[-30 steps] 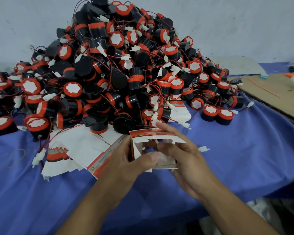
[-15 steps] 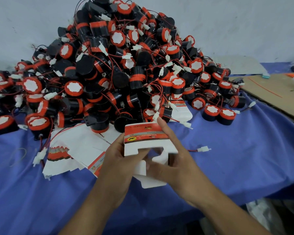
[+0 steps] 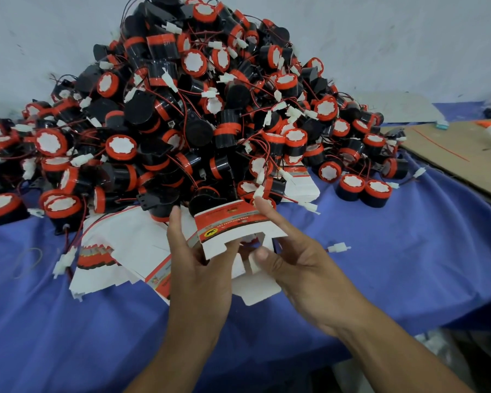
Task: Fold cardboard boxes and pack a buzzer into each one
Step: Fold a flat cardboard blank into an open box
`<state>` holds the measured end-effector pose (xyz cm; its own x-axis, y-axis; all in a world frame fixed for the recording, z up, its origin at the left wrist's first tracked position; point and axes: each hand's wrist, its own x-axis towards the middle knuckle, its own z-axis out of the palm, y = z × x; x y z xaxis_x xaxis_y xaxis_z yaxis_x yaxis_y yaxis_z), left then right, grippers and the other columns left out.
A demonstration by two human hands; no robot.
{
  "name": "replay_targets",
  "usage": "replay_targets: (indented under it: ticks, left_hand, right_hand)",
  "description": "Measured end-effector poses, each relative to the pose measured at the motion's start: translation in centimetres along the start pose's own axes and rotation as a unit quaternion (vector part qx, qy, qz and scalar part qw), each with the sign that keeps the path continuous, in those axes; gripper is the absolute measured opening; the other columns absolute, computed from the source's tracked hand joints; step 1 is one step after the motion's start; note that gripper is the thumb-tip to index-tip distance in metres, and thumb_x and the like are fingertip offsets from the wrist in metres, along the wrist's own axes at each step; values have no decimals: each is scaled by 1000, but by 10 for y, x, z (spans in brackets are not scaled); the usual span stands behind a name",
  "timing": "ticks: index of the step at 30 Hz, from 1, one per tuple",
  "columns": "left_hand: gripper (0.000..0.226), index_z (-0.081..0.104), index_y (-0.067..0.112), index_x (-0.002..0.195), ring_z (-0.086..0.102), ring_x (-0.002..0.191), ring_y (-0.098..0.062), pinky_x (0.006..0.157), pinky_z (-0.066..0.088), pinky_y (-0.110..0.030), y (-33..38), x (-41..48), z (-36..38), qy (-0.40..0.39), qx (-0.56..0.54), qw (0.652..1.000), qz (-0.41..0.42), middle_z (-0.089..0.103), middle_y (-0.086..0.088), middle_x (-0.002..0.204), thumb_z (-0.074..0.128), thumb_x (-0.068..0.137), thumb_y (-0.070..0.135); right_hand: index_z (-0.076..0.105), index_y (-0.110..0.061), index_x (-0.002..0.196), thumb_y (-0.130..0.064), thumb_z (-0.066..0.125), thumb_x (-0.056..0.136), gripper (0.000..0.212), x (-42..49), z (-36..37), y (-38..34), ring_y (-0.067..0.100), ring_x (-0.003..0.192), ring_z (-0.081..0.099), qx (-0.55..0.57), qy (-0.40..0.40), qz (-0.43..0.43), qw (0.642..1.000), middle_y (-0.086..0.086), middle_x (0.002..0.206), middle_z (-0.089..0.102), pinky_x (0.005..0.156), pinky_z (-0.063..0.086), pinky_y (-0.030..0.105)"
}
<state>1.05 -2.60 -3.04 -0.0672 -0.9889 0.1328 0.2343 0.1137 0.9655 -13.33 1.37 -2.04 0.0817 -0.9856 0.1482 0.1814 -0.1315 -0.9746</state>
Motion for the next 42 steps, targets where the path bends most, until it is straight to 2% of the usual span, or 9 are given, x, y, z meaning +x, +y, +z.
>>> replay_targets:
  ticks: [4, 9, 12, 16, 20, 27, 32, 37, 42]
  left_hand:
    - [70, 41, 49, 142, 64, 103, 7, 71, 50, -6, 2, -2, 4, 8, 1, 999, 51, 64, 32, 115, 68, 78, 38]
    - [65, 50, 45, 131, 64, 109, 1, 75, 52, -10, 2, -6, 10, 5, -2, 997, 71, 65, 23, 120, 69, 71, 61]
    - [64, 46, 54, 129, 58, 121, -5, 80, 54, -17, -5, -11, 12, -11, 29, 998, 58, 61, 17, 130, 66, 69, 63]
    - [70, 38, 69, 129, 21, 140, 0, 103, 39, -26, -4, -13, 10, -10, 208, 976, 64, 25, 18, 148, 49, 61, 83]
    - [84, 32, 59, 142, -1, 151, -8, 113, 29, -49, 7, -11, 1, -108, 306, 926, 191, -2, 20, 160, 46, 67, 93]
    - [90, 12, 54, 152, 15, 152, -20, 111, 31, -61, 30, 16, -21, -275, 297, 885, 228, 11, 15, 164, 52, 78, 83]
    - [81, 23, 49, 152, 21, 148, -20, 111, 33, -56, 32, 18, -21, -284, 392, 826, 290, 22, 18, 157, 50, 82, 79]
    - [77, 29, 46, 148, 32, 142, -22, 104, 41, -57, 30, 17, -22, -260, 376, 845, 279, 32, 17, 149, 60, 81, 68]
    - [74, 32, 44, 147, 32, 140, -12, 106, 39, -53, 20, 15, -21, -220, 413, 828, 310, 33, 15, 145, 64, 82, 57]
  right_hand:
    - [57, -30, 141, -15, 62, 92, 51, 0, 18, 4, 20, 123, 63, 112, 71, -3, 991, -2, 135, 66, 94, 54, 28]
    - [58, -37, 128, -14, 70, 81, 53, -6, 44, 12, 15, 114, 69, 255, 106, 21, 961, -2, 123, 73, 87, 57, 25]
    - [64, -41, 126, -12, 77, 81, 55, -7, 47, 12, 19, 113, 70, 260, 130, 4, 957, 0, 122, 73, 90, 58, 28]
    - [69, -39, 120, -21, 78, 72, 52, -3, 30, 1, 18, 106, 73, 235, 182, -6, 955, 0, 115, 76, 85, 60, 30]
    - [67, -36, 128, -14, 71, 85, 48, 1, 7, -14, 24, 114, 69, 199, 146, 12, 969, 2, 126, 71, 84, 61, 32]
    - [63, -17, 131, -3, 57, 80, 53, 1, 0, -14, 29, 107, 68, 138, 49, 37, 989, 14, 117, 71, 89, 53, 41]
    - [63, -21, 128, -10, 54, 85, 46, 1, 0, -16, 26, 105, 63, 107, 25, 25, 994, 10, 113, 67, 85, 52, 38]
    - [58, -24, 134, -25, 49, 93, 42, 1, 1, -16, 21, 112, 60, 115, 25, 30, 993, 4, 122, 65, 90, 47, 39]
    - [64, -32, 124, -15, 54, 86, 43, 3, 8, -9, 36, 108, 64, 69, 77, 21, 994, 15, 121, 66, 83, 51, 45]
